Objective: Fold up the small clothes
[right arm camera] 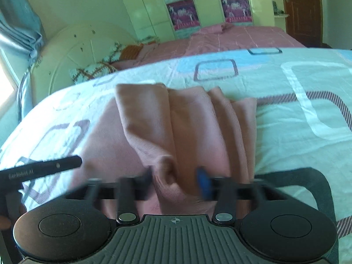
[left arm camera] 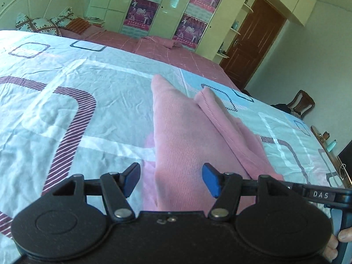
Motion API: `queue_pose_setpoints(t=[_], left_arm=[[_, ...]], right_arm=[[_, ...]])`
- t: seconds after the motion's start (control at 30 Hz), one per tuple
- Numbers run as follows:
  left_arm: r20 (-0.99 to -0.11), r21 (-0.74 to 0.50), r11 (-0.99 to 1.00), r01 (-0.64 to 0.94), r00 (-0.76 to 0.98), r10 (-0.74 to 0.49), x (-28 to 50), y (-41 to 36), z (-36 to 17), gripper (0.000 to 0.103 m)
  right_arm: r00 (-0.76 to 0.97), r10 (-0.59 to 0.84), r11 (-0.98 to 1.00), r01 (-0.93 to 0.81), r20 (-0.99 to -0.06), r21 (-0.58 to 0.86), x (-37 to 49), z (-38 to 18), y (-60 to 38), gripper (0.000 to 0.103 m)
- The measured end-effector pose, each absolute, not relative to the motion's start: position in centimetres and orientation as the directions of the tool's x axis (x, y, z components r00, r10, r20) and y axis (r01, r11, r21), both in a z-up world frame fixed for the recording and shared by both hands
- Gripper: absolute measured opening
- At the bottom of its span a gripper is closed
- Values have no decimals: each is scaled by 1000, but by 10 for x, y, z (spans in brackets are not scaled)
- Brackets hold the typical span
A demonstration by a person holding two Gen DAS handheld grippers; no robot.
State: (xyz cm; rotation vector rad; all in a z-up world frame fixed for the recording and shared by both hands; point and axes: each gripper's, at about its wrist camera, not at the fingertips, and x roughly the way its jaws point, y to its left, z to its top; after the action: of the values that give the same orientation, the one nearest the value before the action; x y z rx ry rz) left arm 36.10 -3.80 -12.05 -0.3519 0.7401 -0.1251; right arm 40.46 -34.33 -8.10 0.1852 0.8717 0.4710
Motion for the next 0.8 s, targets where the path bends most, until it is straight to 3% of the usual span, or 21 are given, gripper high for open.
queue_pose_setpoints(t=[0.13, 0.23, 0.4, 0.47, 0.5, 0.53, 0.7, 0.8], left_arm=[[-630, -352, 936, 23, 734, -255, 372, -49, -122, 60], [-632, -332, 943, 32, 734, -248, 377, -58, -123, 66], [-640, -324, 945, 35, 728, -246, 382, -60, -125, 68], [-643, -329, 944, 30, 725, -247, 384, -61, -125, 68], [-644, -331, 943, 28, 724, -248, 384, -60, -125, 68], [-644, -332, 943, 27, 724, -248, 385, -60, -125, 68], [-642, -333, 943, 29, 725, -249, 388, -60, -123, 69], [-635, -329, 944, 27, 733, -242, 389, -57, -122, 69]], right_arm=[[543, 484, 874, -267, -687, 405, 400, -85, -367, 9], [549, 457, 885, -205, -699, 418, 395, -88, -385, 7], [537, 434, 898, -199, -723, 392, 389, -93, -397, 11], [571, 427, 900, -192, -700, 393, 389, -87, -399, 46], [588, 429, 898, -194, -686, 396, 390, -83, -399, 79], [610, 423, 900, -196, -670, 389, 392, -79, -397, 88], [606, 440, 897, -268, -662, 351, 412, -79, -374, 87], [600, 445, 895, -286, -664, 341, 426, -85, -364, 67]])
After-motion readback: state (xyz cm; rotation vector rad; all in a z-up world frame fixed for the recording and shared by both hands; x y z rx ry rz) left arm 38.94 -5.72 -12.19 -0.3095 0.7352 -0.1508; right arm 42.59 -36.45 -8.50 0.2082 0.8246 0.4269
